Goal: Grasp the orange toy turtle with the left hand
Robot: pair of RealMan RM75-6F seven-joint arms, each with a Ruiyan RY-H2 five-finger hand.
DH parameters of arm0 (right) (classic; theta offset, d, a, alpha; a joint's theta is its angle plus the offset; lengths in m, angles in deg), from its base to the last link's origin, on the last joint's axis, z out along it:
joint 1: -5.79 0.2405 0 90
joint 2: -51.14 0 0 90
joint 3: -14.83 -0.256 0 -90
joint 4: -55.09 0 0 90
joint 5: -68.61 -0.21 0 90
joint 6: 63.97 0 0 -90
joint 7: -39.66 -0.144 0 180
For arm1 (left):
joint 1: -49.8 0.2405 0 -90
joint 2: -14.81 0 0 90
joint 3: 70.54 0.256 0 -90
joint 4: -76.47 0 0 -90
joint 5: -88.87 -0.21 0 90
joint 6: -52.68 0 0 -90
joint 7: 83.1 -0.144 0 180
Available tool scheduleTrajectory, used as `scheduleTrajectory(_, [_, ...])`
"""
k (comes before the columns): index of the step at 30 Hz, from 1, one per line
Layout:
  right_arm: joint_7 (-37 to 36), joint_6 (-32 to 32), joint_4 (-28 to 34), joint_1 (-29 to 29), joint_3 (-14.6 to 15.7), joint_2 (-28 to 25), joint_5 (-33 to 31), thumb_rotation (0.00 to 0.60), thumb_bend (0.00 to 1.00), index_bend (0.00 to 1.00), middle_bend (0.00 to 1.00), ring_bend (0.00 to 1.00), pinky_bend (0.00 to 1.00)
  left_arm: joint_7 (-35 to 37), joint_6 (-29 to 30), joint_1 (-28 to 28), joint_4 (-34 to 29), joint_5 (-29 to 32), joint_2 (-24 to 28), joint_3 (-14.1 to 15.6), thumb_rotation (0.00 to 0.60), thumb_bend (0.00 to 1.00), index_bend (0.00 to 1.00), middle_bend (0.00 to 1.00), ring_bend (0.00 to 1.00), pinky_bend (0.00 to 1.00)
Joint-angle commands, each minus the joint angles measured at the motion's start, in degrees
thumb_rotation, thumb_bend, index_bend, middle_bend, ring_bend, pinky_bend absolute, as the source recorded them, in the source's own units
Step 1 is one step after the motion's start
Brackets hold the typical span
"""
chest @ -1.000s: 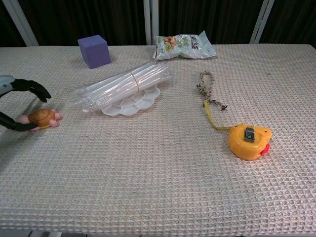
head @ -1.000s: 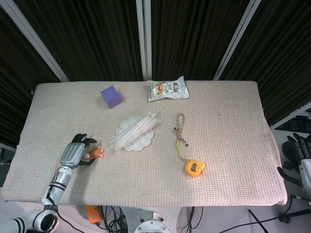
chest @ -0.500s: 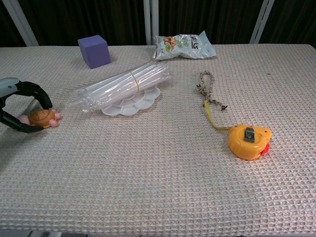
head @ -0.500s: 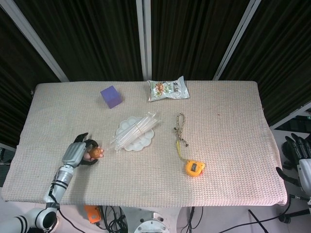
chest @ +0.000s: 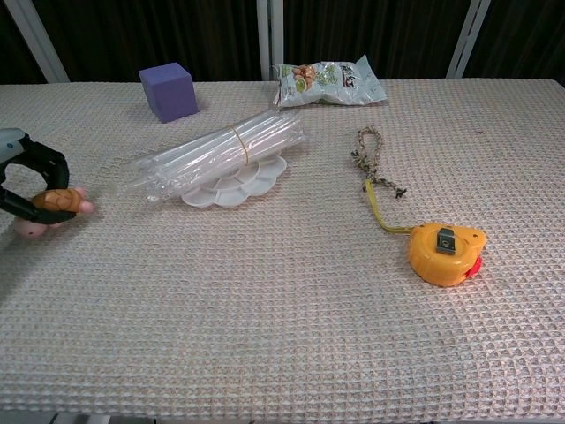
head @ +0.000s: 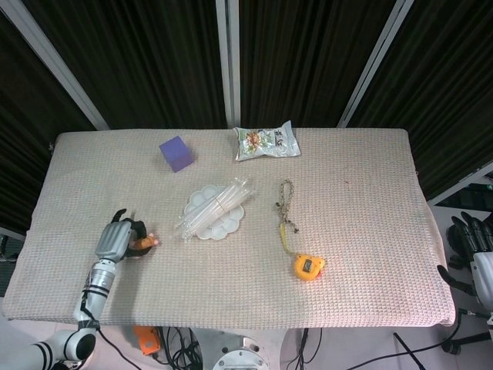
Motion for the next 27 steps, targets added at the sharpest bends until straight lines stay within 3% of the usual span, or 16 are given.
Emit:
scheduleTrajectory(1, [0.04,0.07,0.06,-0.02,0.01,-0.01,0.06,0.6,0.17,0.0,0.0,0.0,0.0,-0.14,-0.52,0.0,-0.18,0.17,0.17,0.16,0.6,0.34,0.82,0.85,0.4,0.1])
scheduleTrajectory(3, [0.13,0.18,0.13,-0.05,-0.01,-0.05,0.08,0.6,0.17,0.0,0.0,0.0,0.0,0.28,-0.85,0.06,-0.53,0.39,0.35,0.12,0.6,0.34,0.82,0.84,0.39,0.1])
scheduleTrajectory(5, [0.16,0.25,0.22,-0.07,-0.04,-0.14,0.06,0.6,0.17,0.0,0.0,0.0,0.0,0.69,-2.18,-0.05,-1.19,0.43,1.15,0.62,0.6,0.31,0.76,0.77,0.36,0.09])
scheduleTrajectory(9, [0.17,0.24,0.32,-0.05,-0.09,-0.23,0.0,0.6,0.17,0.0,0.0,0.0,0.0,2.68,-4.84,-0.59,-3.06,-0.83,3.92,1.74,0.6,0.18,0.41,0.43,0.16,0.04])
scheduleTrajectory(11, [0.17,0.24,0.35,-0.04,-0.08,-0.24,0.05,0.6,0.17,0.0,0.0,0.0,0.0,3.49,-4.56,-0.53,-3.49,-1.62,4.67,1.87,0.6,0.15,0.31,0.33,0.09,0.02])
scheduleTrajectory(15, [0.21,0.17,0.39,0.01,-0.06,-0.23,0.1,0.6,0.17,0.0,0.0,0.0,0.0,4.99,-4.67,-0.52,-4.73,-2.91,6.31,2.35,0.6,0.12,0.28,0.31,0.05,0.02])
scheduleTrajectory(20, [0.43,0.08,0.57,0.1,-0.01,-0.23,0.26,0.6,0.17,0.0,0.0,0.0,0.0,5.35,-4.3,-0.64,-5.73,-3.56,7.06,2.35,0.6,0.12,0.37,0.35,0.04,0.01])
scheduleTrajectory(27, [0.86,-0.06,0.94,0.18,0.04,-0.37,0.29,0.6,0.17,0.0,0.0,0.0,0.0,4.8,-5.09,-1.02,-4.47,-1.34,5.11,1.52,0.6,0.27,0.48,0.43,0.08,0.03])
